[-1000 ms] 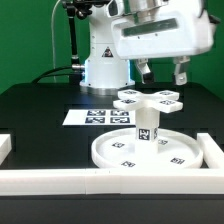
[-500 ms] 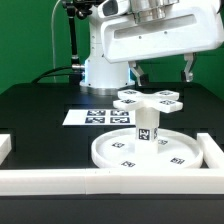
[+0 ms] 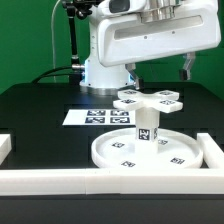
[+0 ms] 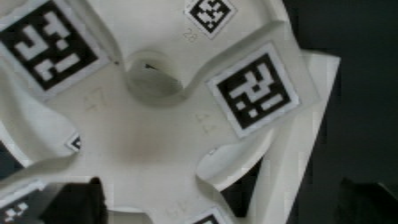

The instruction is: Assemble round table

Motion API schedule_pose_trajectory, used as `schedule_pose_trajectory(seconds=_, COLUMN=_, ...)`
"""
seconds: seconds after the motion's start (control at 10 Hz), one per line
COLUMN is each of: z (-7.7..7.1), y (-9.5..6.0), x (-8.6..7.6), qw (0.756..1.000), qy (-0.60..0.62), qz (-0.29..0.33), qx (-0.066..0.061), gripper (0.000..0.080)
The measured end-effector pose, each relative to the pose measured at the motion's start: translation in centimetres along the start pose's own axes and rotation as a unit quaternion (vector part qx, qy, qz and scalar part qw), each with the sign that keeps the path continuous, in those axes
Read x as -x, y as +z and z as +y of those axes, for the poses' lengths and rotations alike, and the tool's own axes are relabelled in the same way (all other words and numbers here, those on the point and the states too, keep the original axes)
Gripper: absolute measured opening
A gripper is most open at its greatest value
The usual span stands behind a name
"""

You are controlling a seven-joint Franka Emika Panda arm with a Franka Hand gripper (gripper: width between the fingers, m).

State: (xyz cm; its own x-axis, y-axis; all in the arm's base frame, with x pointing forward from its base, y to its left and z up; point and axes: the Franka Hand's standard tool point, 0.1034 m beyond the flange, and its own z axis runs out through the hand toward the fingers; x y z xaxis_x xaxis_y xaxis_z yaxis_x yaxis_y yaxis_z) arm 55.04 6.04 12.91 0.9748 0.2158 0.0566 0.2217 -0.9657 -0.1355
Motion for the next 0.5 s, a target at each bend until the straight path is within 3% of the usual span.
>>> schedule_pose_trajectory(seconds=0.5, z=0.28, y=0.01, x=0.03, qw=0.988, qy=-0.151, qz=0.001, qx=0.002, gripper=0.0648)
